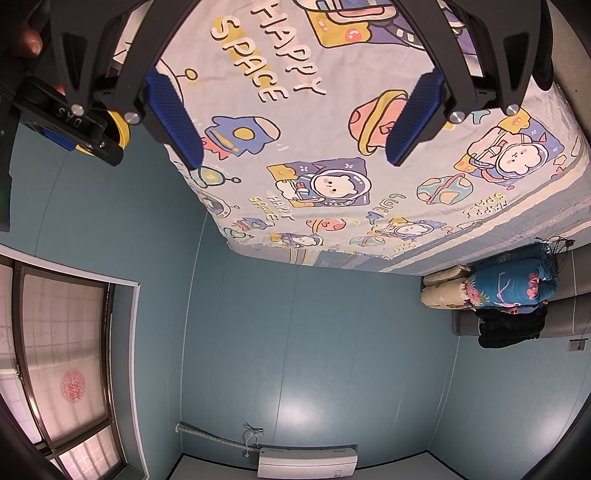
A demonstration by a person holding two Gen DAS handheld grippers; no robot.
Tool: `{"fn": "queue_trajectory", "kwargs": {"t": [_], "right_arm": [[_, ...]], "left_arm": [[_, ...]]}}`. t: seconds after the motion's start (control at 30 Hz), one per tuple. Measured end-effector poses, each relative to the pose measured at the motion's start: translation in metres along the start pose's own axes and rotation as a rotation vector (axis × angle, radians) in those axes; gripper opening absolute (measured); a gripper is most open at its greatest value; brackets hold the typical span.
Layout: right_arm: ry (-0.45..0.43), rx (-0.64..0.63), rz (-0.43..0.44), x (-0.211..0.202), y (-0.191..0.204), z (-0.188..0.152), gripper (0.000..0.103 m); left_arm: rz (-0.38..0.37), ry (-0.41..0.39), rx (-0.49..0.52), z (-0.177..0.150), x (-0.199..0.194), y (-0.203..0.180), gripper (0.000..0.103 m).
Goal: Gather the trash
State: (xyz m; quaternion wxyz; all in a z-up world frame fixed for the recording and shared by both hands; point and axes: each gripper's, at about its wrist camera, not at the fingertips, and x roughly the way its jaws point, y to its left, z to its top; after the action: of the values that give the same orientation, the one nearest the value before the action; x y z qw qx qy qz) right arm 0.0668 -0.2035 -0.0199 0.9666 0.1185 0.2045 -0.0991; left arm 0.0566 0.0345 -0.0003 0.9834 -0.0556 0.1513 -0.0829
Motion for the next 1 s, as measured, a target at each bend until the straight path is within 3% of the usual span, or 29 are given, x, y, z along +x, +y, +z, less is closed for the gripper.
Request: {"fn": "queue_trajectory", "kwargs": {"t": [1.0], "right_arm": [[0.019,0.0,0.003,0.002,0.0015,-0.0053,0.095]], "left_arm": [[0.005,0.01,-0.003,-0.0034,0.003,0.0005,0.095]]}}
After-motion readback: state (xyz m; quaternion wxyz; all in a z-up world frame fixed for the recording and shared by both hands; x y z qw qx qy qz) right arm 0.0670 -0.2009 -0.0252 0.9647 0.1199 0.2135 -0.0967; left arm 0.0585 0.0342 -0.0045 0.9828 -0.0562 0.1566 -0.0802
